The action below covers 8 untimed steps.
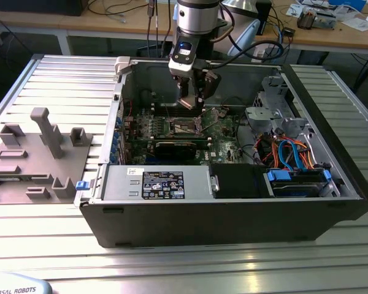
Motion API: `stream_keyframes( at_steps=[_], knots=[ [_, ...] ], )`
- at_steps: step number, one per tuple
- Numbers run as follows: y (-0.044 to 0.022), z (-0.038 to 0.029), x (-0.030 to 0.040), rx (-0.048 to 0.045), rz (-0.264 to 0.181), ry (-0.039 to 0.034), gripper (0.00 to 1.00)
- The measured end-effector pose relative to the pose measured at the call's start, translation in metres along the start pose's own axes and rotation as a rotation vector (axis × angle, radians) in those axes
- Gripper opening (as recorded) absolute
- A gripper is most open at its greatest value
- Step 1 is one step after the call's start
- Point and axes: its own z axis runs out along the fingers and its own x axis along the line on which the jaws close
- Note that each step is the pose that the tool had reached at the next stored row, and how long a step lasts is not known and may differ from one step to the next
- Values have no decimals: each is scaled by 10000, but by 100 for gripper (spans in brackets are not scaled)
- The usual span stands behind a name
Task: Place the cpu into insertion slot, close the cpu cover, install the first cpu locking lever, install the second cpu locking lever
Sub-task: 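Place the cpu into insertion slot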
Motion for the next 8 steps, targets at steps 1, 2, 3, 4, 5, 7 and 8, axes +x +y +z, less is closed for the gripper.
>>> stream_keyframes(
  at_steps=[1,2,3,4,5,7,8],
  knots=[
    [0,4,0,2,32,0,55],
    [0,6,0,3,58,-1,55],
    [0,6,0,3,61,0,55],
    [0,6,0,3,65,0,55],
    [0,6,0,4,73,-1,55],
    [0,7,0,5,98,-1,55],
    [0,7,0,6,110,-1,55]
  ],
)
